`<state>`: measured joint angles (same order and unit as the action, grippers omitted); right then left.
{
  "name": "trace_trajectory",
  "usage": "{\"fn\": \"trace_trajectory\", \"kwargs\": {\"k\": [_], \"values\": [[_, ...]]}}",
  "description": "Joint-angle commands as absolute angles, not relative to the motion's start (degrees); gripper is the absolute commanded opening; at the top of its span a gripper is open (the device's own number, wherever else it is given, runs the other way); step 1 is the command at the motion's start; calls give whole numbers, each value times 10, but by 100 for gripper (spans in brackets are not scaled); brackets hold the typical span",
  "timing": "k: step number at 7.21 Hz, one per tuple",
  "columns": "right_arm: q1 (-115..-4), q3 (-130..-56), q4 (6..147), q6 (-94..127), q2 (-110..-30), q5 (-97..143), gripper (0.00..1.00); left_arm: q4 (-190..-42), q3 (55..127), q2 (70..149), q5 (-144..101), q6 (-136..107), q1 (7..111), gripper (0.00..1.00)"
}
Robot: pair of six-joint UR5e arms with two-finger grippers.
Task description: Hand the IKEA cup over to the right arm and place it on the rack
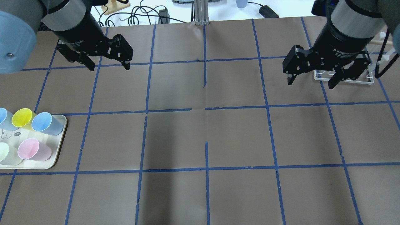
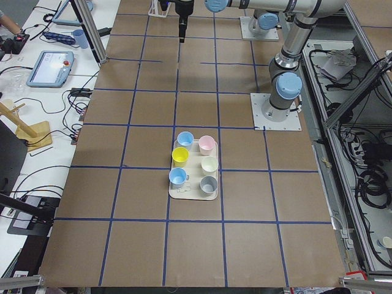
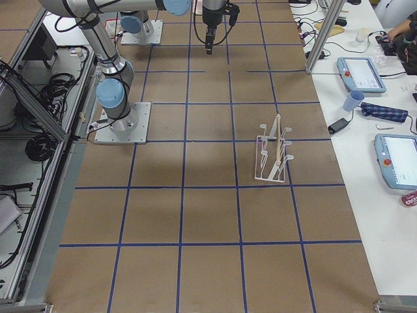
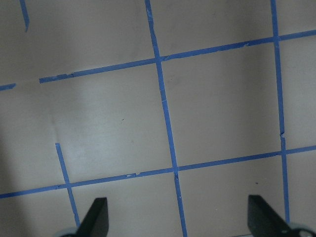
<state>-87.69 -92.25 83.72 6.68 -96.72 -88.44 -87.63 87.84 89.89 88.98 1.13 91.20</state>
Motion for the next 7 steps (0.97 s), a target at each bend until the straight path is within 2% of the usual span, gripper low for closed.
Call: {"fn": "trace_trajectory", "kwargs": {"k": [1,7], "values": [[-877,-923,836,66,-966,-885,100,-876,879,899,889,12,912,100],[-876,-922,837,60,-962,-884,100,-879,892,889,892,22,884,100]]}}
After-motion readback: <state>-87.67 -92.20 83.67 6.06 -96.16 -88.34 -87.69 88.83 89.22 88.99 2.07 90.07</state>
